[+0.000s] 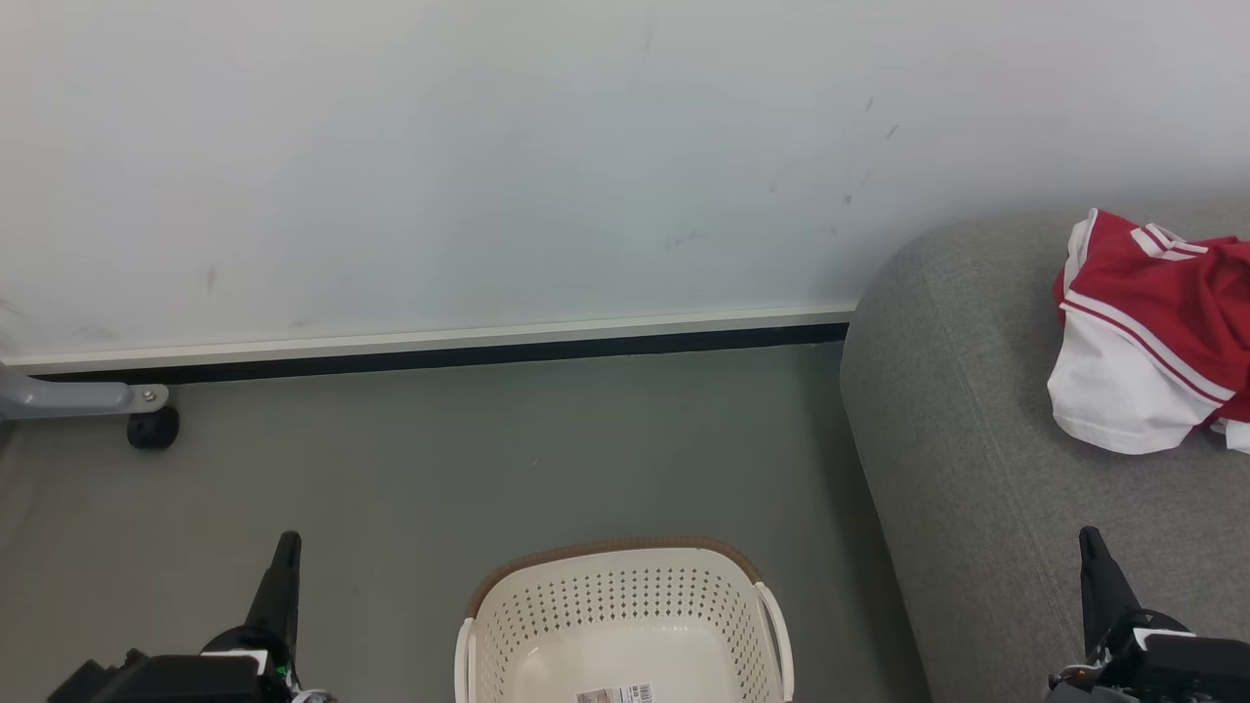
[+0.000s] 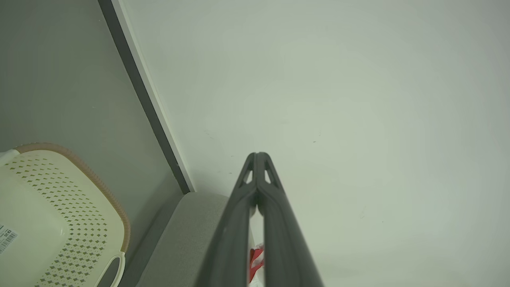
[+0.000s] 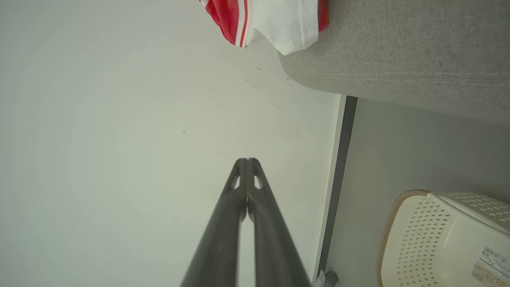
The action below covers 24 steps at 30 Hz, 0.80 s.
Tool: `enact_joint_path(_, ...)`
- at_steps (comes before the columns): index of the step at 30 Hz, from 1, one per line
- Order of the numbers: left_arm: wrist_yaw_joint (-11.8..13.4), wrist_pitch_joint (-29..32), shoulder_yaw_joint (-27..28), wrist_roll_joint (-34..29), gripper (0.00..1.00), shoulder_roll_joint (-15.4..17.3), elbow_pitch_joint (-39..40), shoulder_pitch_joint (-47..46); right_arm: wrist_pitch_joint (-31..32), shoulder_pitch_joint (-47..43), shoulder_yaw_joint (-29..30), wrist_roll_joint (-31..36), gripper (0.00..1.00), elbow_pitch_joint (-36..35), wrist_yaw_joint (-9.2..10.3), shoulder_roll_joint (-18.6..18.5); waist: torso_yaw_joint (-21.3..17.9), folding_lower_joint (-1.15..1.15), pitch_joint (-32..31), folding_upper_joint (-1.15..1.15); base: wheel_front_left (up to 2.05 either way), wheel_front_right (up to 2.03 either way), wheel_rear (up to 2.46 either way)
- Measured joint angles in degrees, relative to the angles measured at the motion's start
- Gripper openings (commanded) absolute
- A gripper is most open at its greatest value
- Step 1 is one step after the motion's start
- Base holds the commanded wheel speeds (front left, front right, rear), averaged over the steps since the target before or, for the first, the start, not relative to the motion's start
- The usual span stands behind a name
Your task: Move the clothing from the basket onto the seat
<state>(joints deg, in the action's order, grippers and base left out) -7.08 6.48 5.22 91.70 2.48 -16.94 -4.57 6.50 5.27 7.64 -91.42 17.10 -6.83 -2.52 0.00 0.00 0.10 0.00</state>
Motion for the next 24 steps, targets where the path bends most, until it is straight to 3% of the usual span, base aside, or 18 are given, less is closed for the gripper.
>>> enact_joint_path(24,0.0,0.0,0.0,0.0,0.0,0.0,0.0,0.0,0.0,0.0,0.0,0.0,0.0,0.0,0.0,0.0,0.0,0.0,0.0,0.0,0.0,0.0,0.0)
